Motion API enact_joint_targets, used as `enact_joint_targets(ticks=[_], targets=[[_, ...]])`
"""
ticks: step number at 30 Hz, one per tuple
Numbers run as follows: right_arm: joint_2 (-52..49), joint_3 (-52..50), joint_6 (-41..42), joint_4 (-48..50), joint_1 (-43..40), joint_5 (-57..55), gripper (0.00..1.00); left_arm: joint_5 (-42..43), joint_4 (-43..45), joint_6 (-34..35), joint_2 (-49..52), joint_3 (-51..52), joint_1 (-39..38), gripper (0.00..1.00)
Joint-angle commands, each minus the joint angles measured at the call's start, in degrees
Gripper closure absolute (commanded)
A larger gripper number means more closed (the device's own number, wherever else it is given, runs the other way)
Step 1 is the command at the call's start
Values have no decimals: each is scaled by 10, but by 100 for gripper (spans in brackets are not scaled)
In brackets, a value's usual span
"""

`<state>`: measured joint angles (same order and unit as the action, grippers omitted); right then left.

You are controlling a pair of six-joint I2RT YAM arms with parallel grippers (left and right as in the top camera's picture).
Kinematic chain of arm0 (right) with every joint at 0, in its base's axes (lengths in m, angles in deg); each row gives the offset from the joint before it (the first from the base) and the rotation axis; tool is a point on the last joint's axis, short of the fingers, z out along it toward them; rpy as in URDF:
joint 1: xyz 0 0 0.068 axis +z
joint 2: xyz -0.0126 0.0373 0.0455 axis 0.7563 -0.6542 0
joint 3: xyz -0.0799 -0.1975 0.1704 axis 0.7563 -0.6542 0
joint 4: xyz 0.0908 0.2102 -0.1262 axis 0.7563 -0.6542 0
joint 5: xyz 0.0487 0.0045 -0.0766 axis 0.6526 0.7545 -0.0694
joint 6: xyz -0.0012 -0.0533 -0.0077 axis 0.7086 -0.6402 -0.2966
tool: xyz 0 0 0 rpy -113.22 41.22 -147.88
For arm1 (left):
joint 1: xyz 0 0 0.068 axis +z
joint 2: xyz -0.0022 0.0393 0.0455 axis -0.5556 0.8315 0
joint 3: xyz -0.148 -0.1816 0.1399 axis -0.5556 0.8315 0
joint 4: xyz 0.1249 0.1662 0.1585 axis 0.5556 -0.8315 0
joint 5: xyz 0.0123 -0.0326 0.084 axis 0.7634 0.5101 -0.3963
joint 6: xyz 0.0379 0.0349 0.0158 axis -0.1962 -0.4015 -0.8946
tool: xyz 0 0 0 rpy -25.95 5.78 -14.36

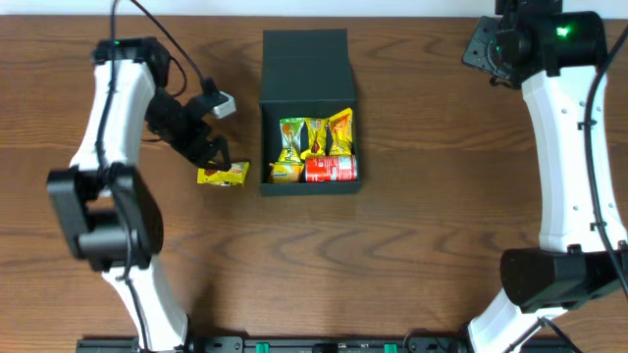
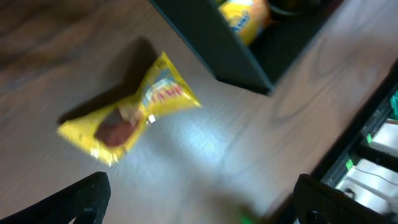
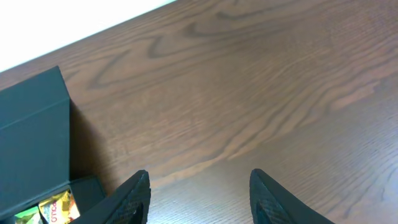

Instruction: Pack container

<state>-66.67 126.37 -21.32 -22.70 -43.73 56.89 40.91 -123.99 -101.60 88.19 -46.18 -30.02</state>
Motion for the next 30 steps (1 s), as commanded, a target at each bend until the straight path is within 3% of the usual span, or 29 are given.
enact_joint_targets(ticks=[1,4,9,15,18,21,25,30], targets=[[0,-2,-4,-2,-1,-2,48,-1,30,42,34,5,-2,5],[0,-2,-4,-1,-1,-2,48,-97,100,116,50,5,-7,4],[0,-2,-4,-2,-1,-2,48,-178,164,120,51,5,-26,4],[0,-2,-4,-3,-1,-2,48,-178,145,101,51,5,-37,4],[0,-2,-4,-1,-1,-2,48,-179,116,153,50,5,-37,0],[0,-2,-4,-1,-1,-2,48,-177,114,227,45,5,-37,9],[0,-2,-4,2,-1,-2,47,-145,121,211,24,4,-37,5],[0,-2,-4,0,-1,-2,48,-135,79,292,19,4,-41,5]])
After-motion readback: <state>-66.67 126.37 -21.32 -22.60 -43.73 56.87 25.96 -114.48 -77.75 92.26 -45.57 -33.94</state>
